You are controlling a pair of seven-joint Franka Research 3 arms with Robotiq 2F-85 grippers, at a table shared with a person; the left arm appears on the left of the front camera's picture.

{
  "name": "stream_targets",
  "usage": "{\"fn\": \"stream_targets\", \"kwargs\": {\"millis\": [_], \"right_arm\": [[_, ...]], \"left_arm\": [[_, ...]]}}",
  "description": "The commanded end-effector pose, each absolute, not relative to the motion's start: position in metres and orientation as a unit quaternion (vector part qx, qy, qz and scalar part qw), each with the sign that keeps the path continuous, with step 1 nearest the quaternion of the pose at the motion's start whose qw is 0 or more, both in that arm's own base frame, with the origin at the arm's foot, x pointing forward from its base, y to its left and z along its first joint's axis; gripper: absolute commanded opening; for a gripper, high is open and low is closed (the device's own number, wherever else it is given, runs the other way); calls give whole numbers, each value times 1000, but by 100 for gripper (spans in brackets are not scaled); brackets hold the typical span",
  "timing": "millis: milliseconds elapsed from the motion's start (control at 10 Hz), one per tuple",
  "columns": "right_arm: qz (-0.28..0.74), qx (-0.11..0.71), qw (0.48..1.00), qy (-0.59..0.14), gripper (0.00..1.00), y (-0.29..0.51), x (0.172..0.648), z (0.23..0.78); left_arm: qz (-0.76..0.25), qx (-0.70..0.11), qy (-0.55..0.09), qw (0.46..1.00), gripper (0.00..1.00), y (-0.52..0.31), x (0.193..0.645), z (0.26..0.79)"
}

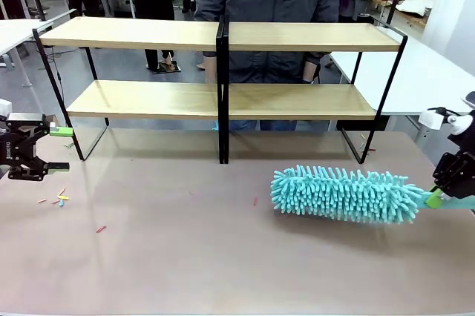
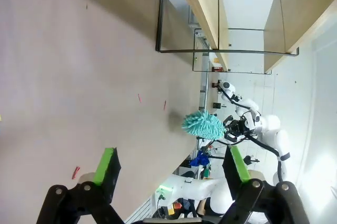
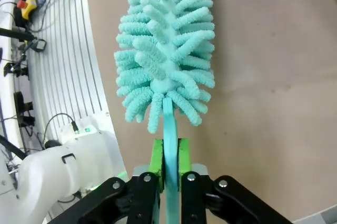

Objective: Clean the shelves.
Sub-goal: Place the Duster on the table.

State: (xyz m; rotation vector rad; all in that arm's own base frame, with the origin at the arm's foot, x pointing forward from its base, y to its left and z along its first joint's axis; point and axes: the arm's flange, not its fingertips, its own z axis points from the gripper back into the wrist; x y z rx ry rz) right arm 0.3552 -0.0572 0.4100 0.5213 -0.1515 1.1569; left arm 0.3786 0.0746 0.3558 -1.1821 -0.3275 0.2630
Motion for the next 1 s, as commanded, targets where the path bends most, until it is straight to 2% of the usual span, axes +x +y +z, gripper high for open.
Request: {"fn": "stream_targets", "kwargs": {"millis": [0,100,200,300,400,500,600,700,800,900], "right_arm": [[533,234,807,-97,72,-74,373,430],[489,260,817,-161,100,-87,381,443],[388,333,824,-245,74,-105,386,455],[256,441,814,-278,100,-119,380,463],[133,573,760,-277,100,-127,359,469],[89,671,697,-237,100,-129,327,470],[51,714,671,-194,100,-123,293,467],[28,710,676,-194,100,-117,265,460],[-7,711,664,-232,100,-114,242,453],[-57,719,651,-236,100,-108,228,450]], "left_arm": [[128,-563,-155,801,100,72,376,355],[128,-563,-155,801,100,72,376,355],[128,-563,-155,801,100,72,376,355],[128,-563,-155,801,100,72,376,355],[128,-563,-155,801,100,72,376,355],[128,-563,-155,801,100,72,376,355],[128,-563,-155,801,100,72,376,355],[128,-563,-155,801,100,72,376,355],[128,-563,-155,801,100,72,376,355],[128,-563,-155,801,100,72,376,355]]}}
